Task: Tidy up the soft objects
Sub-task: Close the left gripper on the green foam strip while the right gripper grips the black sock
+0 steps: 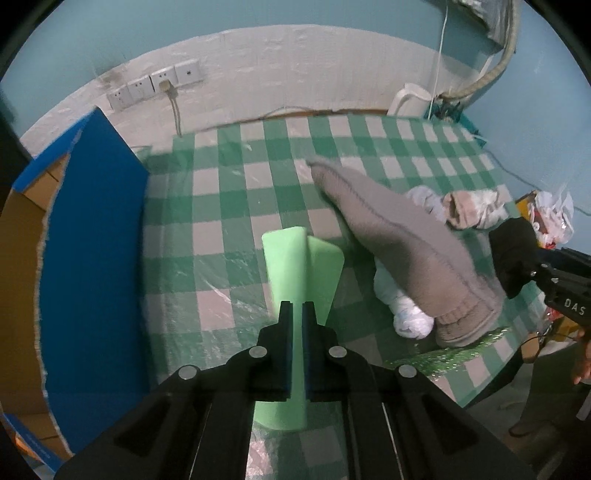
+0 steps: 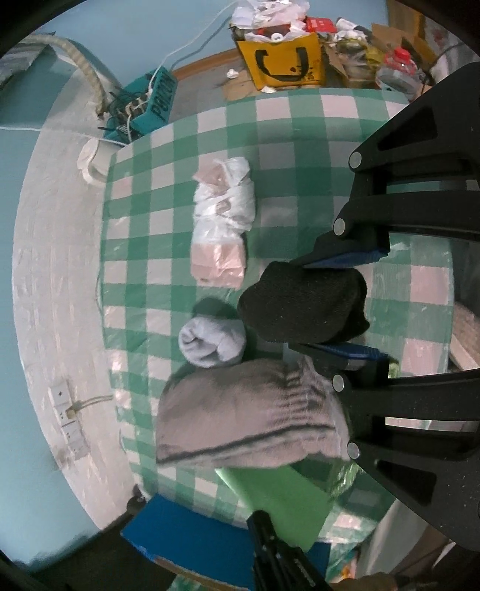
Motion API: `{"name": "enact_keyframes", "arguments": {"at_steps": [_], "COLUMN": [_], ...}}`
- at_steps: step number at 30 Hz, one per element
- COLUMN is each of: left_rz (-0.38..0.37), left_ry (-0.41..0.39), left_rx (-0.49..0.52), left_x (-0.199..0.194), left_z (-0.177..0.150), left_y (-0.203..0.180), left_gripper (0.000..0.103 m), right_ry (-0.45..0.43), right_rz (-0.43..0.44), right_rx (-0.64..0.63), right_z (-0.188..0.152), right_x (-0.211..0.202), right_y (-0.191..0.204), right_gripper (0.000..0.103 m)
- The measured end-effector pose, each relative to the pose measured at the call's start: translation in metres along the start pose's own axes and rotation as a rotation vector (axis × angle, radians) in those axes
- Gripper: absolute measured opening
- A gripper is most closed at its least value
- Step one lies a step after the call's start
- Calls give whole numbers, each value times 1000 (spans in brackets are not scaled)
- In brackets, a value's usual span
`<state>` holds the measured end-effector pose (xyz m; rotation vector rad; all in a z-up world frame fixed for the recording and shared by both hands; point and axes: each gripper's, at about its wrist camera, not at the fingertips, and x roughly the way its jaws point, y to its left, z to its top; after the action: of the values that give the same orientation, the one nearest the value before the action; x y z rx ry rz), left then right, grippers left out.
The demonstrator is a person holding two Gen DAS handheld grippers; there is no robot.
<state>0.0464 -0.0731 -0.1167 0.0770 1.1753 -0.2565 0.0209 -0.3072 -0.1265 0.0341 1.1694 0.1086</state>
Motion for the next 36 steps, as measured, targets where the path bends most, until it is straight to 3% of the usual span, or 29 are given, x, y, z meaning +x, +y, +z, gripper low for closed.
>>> {"name": "enact_keyframes", "arguments": {"at_steps": [7,8,10,15,21,28,32,35,36], "left_rz": [11,17,18,38,53,88,103,98,95], "left_ry": [-25,-17,21,71,101,136,118,96,89], "left_rx": [1,-1,1,37,81,106,125,129,132], "left_x": [-11,-6,7,36,60,80,82,80,80], "left_z": [1,0,-2,-9,-10,-13,-14,-15,-15], "left_y": [5,5,5,-2,-14,-17,-19,-20,-20], "left_gripper": [7,10,29,62,71,71,71,54,42], "right_ry": [-24,-23,-26,-22,-21,-13,-13,-14,-14], "right_rz": [28,31,37,47,52,54,59,60,61], "right_rx": [-17,-15,-20,-30,-32,-16,-11,-11,-10], "right_z": [5,6,6,7,6,6,6,6,7], "right_x": [-10,-11,-12,-10,-8,-6,-5,-5,-4], "right_y": [11,13,14,19,19,13,12,12,12], "right_gripper": [33,33,33,33,33,33,33,33,33]}}
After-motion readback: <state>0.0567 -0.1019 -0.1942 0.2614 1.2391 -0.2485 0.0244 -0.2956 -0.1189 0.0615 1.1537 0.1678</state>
